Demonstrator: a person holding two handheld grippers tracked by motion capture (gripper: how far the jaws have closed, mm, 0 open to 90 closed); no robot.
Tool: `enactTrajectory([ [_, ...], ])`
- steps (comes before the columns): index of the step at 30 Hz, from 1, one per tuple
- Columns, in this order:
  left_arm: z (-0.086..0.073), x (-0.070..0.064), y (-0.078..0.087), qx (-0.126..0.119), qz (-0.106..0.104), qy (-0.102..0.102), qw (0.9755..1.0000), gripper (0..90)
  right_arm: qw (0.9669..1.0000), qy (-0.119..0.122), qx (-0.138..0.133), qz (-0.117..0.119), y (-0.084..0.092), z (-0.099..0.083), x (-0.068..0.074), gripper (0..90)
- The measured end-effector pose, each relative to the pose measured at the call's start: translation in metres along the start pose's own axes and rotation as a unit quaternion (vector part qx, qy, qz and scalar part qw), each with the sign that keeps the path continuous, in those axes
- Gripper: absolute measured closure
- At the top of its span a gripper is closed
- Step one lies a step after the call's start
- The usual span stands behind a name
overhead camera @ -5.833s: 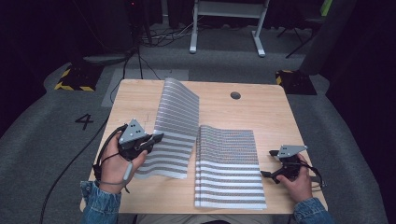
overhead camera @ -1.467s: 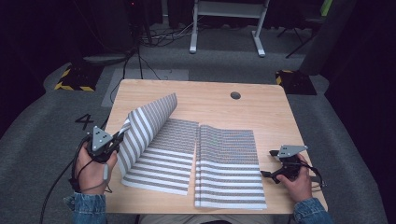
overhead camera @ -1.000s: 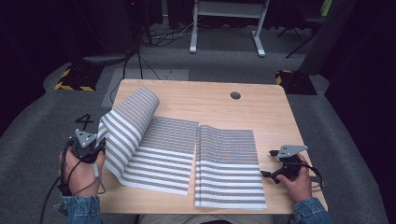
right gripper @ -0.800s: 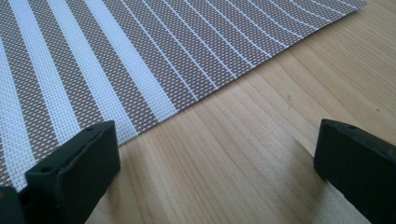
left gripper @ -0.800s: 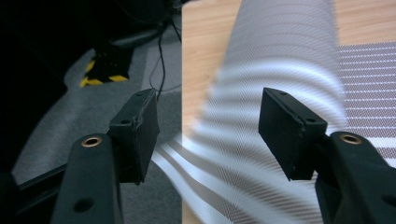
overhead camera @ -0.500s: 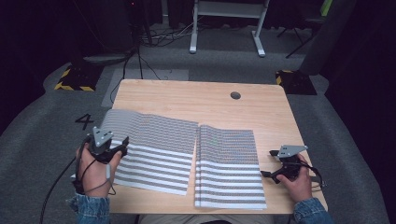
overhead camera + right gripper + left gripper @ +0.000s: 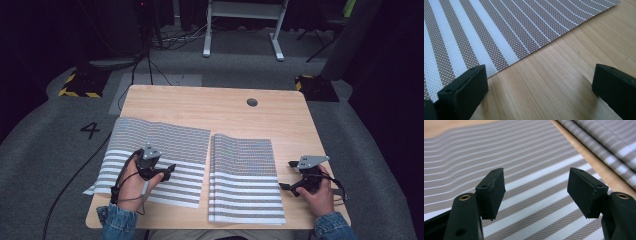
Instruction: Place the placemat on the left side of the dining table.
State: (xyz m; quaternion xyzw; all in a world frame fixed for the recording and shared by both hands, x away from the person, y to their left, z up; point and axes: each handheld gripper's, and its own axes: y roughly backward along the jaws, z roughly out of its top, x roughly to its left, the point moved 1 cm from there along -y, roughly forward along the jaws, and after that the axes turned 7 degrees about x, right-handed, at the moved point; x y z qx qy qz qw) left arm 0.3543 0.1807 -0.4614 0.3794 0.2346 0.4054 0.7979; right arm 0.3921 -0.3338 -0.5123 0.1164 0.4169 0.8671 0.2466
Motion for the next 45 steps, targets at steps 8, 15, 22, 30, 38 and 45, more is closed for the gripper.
enactTrajectory([
  [8, -0.005, -0.014, -0.025, 0.079, -0.013, -0.045, 0.9958, 26.2, 1.0000, 0.000, 0.000, 0.000, 0.000, 0.000, 0.000, 0.4],
  [15, -0.011, -0.022, -0.036, 0.103, -0.013, -0.061, 0.9927, 16.5, 1.0000, 0.000, 0.000, 0.000, 0.000, 0.000, 0.000, 0.5],
  [22, -0.014, -0.021, -0.036, 0.095, -0.018, -0.059, 0.9935, 16.7, 1.0000, 0.000, 0.000, 0.000, 0.000, 0.000, 0.000, 0.5],
  [30, -0.014, -0.017, -0.037, 0.074, -0.015, -0.057, 0.9955, 23.4, 1.0000, -0.002, 0.001, -0.001, 0.000, 0.000, 0.000, 0.4],
  [38, -0.016, 0.000, -0.032, 0.043, 0.017, -0.016, 0.9988, 71.4, 1.0000, -0.001, 0.000, -0.001, 0.000, 0.000, 0.000, 0.4],
  [45, -0.013, 0.007, -0.020, 0.011, 0.012, -0.005, 0.9999, 86.1, 1.0000, -0.001, 0.000, -0.001, 0.000, 0.000, 0.000, 0.4],
])
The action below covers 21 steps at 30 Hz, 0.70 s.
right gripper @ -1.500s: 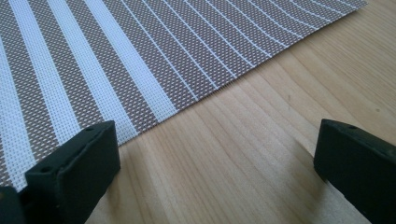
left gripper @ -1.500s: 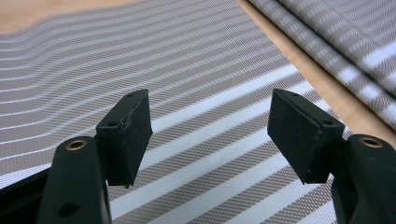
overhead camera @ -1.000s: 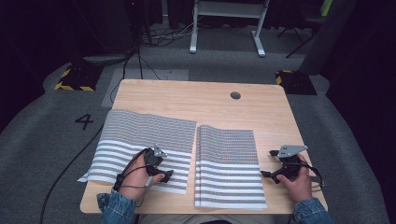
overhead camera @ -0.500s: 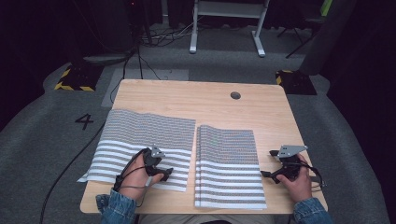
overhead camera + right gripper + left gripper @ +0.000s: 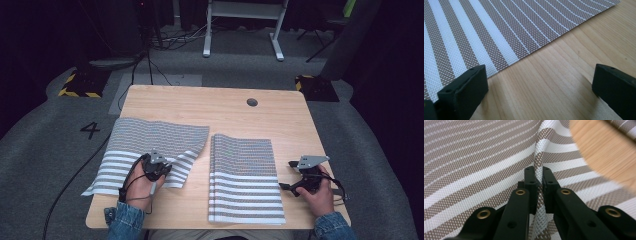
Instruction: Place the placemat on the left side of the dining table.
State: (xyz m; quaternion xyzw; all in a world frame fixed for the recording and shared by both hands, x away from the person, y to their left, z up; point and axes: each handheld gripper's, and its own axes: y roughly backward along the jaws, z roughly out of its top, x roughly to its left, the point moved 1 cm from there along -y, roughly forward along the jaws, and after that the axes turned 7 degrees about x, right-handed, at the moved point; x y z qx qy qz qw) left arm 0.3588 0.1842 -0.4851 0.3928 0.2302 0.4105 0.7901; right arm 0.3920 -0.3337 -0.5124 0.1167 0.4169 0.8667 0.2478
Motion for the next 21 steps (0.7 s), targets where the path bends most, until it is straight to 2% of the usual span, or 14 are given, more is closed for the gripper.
enactTrajectory([
  [2, 0.002, 0.001, 0.010, -0.027, -0.003, -0.002, 0.9996, 86.8, 1.0000, 0.000, 0.000, 0.000, 0.000, 0.000, 0.000, 0.4],
  [5, 0.004, 0.001, 0.023, -0.065, -0.015, -0.004, 0.9977, 87.3, 1.0000, 0.000, 0.000, 0.000, 0.000, 0.000, 0.000, 0.4],
  [6, 0.004, 0.001, 0.023, -0.065, -0.015, -0.004, 0.9977, 87.3, 1.0000, 0.000, 0.000, 0.000, 0.000, 0.000, 0.000, 0.4],
  [7, 0.006, -0.002, 0.030, -0.082, -0.021, -0.012, 0.9963, 87.4, 1.0000, 0.000, 0.000, 0.000, 0.000, 0.000, 0.000, 0.5],
  [10, 0.011, -0.011, 0.040, -0.101, -0.037, -0.032, 0.9937, 87.5, 1.0000, 0.000, 0.000, 0.000, 0.000, 0.000, 0.000, 0.5],
  [11, 0.011, -0.011, 0.040, -0.101, -0.037, -0.032, 0.9937, 87.5, 1.0000, 0.000, 0.000, 0.000, 0.000, 0.000, 0.000, 0.5],
  [12, 0.014, -0.019, 0.046, -0.114, -0.053, -0.044, 0.9912, 87.5, 1.0000, 0.001, 0.000, 0.000, 0.000, 0.000, 0.000, 0.4],
  [16, 0.017, -0.033, 0.059, -0.121, -0.081, -0.072, 0.9868, 87.5, 1.0000, 0.000, 0.000, 0.000, 0.000, 0.000, 0.000, 0.4],
  [19, 0.016, -0.046, 0.063, -0.114, -0.099, -0.099, 0.9836, 87.3, 1.0000, 0.000, 0.000, 0.000, 0.000, 0.000, 0.000, 0.4],
  [20, 0.016, -0.046, 0.063, -0.114, -0.099, -0.099, 0.9836, 87.3, 1.0000, 0.000, 0.000, 0.000, 0.000, 0.000, 0.000, 0.4],
  [21, 0.016, -0.053, 0.065, -0.105, -0.112, -0.115, 0.9815, 87.3, 1.0000, 0.000, 0.000, 0.000, 0.000, 0.000, 0.000, 0.4],
])
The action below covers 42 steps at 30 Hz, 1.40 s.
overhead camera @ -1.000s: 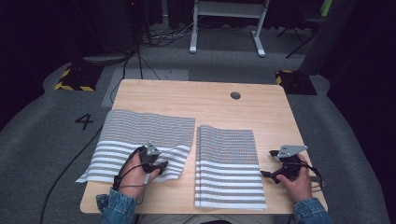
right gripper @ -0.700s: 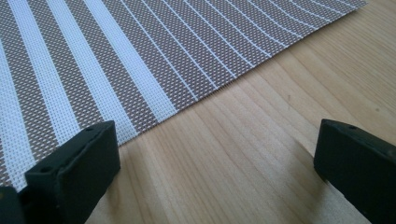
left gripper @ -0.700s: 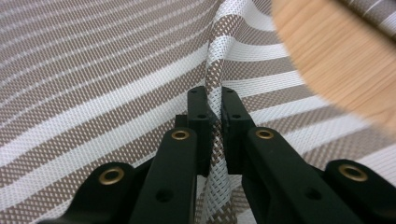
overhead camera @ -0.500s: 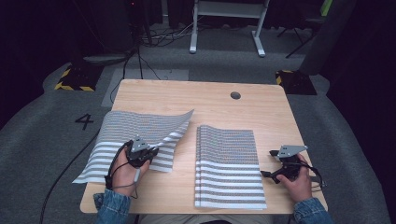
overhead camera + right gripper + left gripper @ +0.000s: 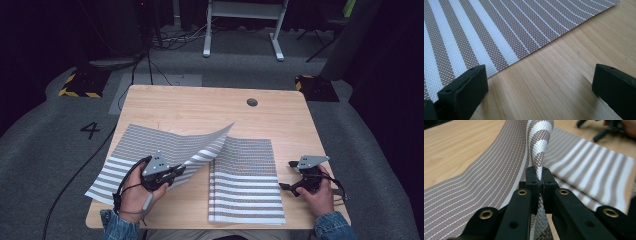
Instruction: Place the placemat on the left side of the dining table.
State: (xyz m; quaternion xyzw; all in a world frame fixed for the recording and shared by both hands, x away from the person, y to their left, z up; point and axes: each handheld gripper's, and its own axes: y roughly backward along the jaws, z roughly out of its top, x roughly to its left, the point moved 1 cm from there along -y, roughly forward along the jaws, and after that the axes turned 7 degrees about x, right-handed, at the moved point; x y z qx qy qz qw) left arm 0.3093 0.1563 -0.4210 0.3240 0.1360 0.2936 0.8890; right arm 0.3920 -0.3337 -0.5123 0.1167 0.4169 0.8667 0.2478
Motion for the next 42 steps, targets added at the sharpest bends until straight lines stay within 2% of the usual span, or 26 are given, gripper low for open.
enactTrajectory([
  [4, 0.001, -0.012, 0.001, 0.020, -0.029, -0.028, 0.9990, 87.2, 1.0000, 0.000, 0.000, 0.000, 0.000, 0.000, 0.000, 0.4],
  [5, 0.001, -0.017, 0.002, 0.031, -0.052, -0.037, 0.9975, 86.7, 1.0000, 0.000, 0.000, 0.000, 0.000, 0.000, 0.000, 0.4],
  [6, 0.001, -0.017, 0.002, 0.031, -0.052, -0.037, 0.9975, 85.6, 1.0000, 0.000, 0.000, 0.000, 0.000, 0.000, 0.000, 0.4],
  [8, 0.000, -0.022, 0.002, 0.026, -0.097, -0.044, 0.9939, 81.4, 1.0000, 0.000, 0.000, 0.000, 0.000, 0.000, 0.000, 0.5],
  [9, 0.001, -0.025, 0.002, -0.012, -0.130, -0.026, 0.9911, 59.7, 1.0000, 0.001, 0.000, 0.001, 0.000, 0.000, 0.000, 0.4],
  [10, 0.001, -0.025, 0.002, -0.012, -0.130, -0.026, 0.9911, 46.5, 1.0000, 0.001, 0.000, 0.001, 0.000, 0.000, 0.000, 0.4],
  [11, 0.003, -0.027, 0.006, -0.050, -0.137, 0.000, 0.9893, 38.4, 1.0000, 0.001, 0.000, 0.001, 0.000, 0.000, 0.000, 0.4],
  [14, 0.003, -0.025, 0.011, -0.055, -0.121, 0.008, 0.9910, 38.4, 1.0000, 0.001, 0.000, 0.001, 0.000, 0.000, 0.000, 0.5],
  [16, -0.002, -0.012, 0.015, -0.043, -0.055, 0.045, 0.9965, 38.3, 1.0000, 0.001, 0.000, 0.001, 0.000, 0.000, 0.000, 0.4],
  [17, -0.002, -0.012, 0.015, -0.043, -0.055, 0.045, 0.9965, 38.4, 1.0000, 0.001, 0.000, 0.001, 0.000, 0.000, 0.000, 0.4],
  [18, -0.009, 0.003, 0.017, -0.028, -0.001, 0.108, 0.9937, 38.6, 1.0000, 0.001, 0.000, 0.001, 0.000, 0.000, 0.000, 0.5],
  [19, -0.014, 0.011, 0.019, -0.010, 0.039, 0.137, 0.9898, 38.8, 1.0000, 0.001, 0.000, 0.001, 0.000, 0.000, 0.000, 0.5],
  [21, -0.026, 0.025, 0.021, 0.030, 0.114, 0.162, 0.9798, 39.0, 1.0000, 0.001, 0.000, 0.001, 0.000, 0.000, 0.000, 0.5],
  [22, -0.026, 0.025, 0.021, 0.030, 0.114, 0.162, 0.9798, 38.9, 1.0000, 0.001, 0.000, 0.001, 0.000, 0.000, 0.000, 0.4],
  [23, -0.036, 0.036, 0.024, 0.063, 0.145, 0.190, 0.9689, 38.5, 1.0000, 0.001, 0.000, 0.001, 0.000, 0.000, 0.000, 0.4],
  [24, -0.036, 0.036, 0.024, 0.063, 0.145, 0.190, 0.9689, 37.2, 1.0000, 0.001, 0.000, 0.001, 0.000, 0.000, 0.000, 0.5],
  [27, -0.050, 0.048, 0.025, 0.105, 0.166, 0.233, 0.9524, 36.6, 1.0000, 0.001, 0.000, 0.001, 0.000, 0.000, 0.000, 0.4],
  [29, -0.056, 0.053, 0.024, 0.119, 0.178, 0.248, 0.9448, 36.5, 1.0000, 0.001, 0.000, 0.001, 0.000, 0.000, 0.000, 0.4],
  [30, -0.063, 0.058, 0.021, 0.137, 0.183, 0.265, 0.9368, 36.0, 1.0000, 0.001, 0.000, 0.001, 0.000, 0.000, 0.000, 0.4],
  [31, -0.063, 0.058, 0.021, 0.137, 0.183, 0.265, 0.9368, 36.0, 1.0000, 0.001, 0.000, 0.001, 0.000, 0.000, 0.000, 0.4],
  [32, -0.070, 0.063, 0.018, 0.154, 0.192, 0.276, 0.9293, 35.8, 1.0000, 0.001, 0.000, 0.001, 0.000, 0.000, 0.000, 0.5],
  [34, -0.077, 0.067, 0.015, 0.174, 0.195, 0.282, 0.9233, 35.2, 1.0000, 0.001, 0.000, 0.001, 0.000, 0.000, 0.000, 0.5],
  [35, -0.077, 0.067, 0.015, 0.174, 0.195, 0.282, 0.9233, 34.9, 1.0000, 0.001, 0.000, 0.001, 0.000, 0.000, 0.000, 0.4],
  [37, -0.083, 0.072, 0.013, 0.185, 0.194, 0.291, 0.9183, 34.9, 1.0000, 0.001, 0.000, 0.001, 0.000, 0.000, 0.000, 0.5],
  [40, -0.085, 0.073, 0.012, 0.186, 0.197, 0.293, 0.9170, 34.6, 1.0000, 0.001, 0.000, 0.001, 0.000, 0.000, 0.000, 0.4],
  [42, -0.086, 0.074, 0.011, 0.191, 0.201, 0.297, 0.9137, 34.8, 1.0000, 0.001, 0.000, 0.001, 0.000, 0.000, 0.000, 0.4],
])
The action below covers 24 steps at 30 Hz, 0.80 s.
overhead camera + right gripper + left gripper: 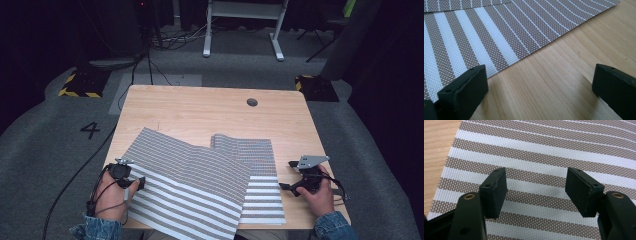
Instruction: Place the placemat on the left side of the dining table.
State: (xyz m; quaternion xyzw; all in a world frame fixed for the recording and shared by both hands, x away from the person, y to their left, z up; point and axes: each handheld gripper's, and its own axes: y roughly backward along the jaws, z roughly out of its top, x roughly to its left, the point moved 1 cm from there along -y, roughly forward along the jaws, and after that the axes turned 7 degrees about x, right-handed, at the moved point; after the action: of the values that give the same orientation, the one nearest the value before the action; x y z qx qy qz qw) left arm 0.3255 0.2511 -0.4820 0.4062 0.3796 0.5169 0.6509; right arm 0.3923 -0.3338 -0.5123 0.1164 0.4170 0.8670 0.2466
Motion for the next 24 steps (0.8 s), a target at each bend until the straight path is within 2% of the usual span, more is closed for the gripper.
enactTrajectory([
  [1, -0.0009, 0.0004, -0.0020, 0.011, 0.006, 0.004, 0.9999, 34.7, 1.0000, 0.000, 0.000, 0.000, 0.0000, 0.0000, 0.0000, 0.5],
  [8, -0.0016, -0.0001, -0.0041, 0.011, 0.007, 0.002, 0.9999, 33.3, 1.0000, 0.000, 0.000, 0.000, 0.0000, 0.0000, 0.0000, 0.5],
  [9, -0.0014, -0.0003, -0.0042, 0.009, 0.013, -0.002, 0.9999, 33.3, 1.0000, 0.000, 0.000, 0.000, 0.0000, 0.0000, 0.0000, 0.5],
  [10, -0.0006, -0.0006, -0.0051, 0.005, 0.018, -0.003, 0.9998, 37.8, 1.0000, 0.000, 0.000, 0.000, 0.0000, 0.0000, 0.0000, 0.4],
  [17, 0.0010, -0.0017, -0.0073, -0.010, 0.017, -0.024, 0.9995, 40.4, 1.0000, 0.000, 0.000, 0.000, 0.0000, 0.0000, 0.0000, 0.5],
  [19, 0.0014, -0.0025, -0.0077, -0.018, 0.009, -0.032, 0.9993, 48.4, 1.0000, 0.000, 0.000, 0.000, 0.0000, 0.0000, -0.0001, 0.5],
  [21, 0.0010, -0.0042, -0.0082, -0.028, 0.002, -0.049, 0.9984, 57.4, 1.0000, 0.000, 0.000, 0.000, 0.0000, 0.0000, -0.0001, 0.5],
  [22, 0.0010, -0.0050, -0.0082, -0.031, -0.006, -0.052, 0.9982, 65.2, 1.0000, 0.000, 0.000, 0.000, 0.0000, 0.0000, -0.0001, 0.5],
  [24, 0.0020, -0.0071, -0.0063, -0.029, -0.018, -0.058, 0.9977, 75.5, 1.0000, 0.000, 0.000, 0.000, 0.0000, 0.0000, -0.0001, 0.5],
])
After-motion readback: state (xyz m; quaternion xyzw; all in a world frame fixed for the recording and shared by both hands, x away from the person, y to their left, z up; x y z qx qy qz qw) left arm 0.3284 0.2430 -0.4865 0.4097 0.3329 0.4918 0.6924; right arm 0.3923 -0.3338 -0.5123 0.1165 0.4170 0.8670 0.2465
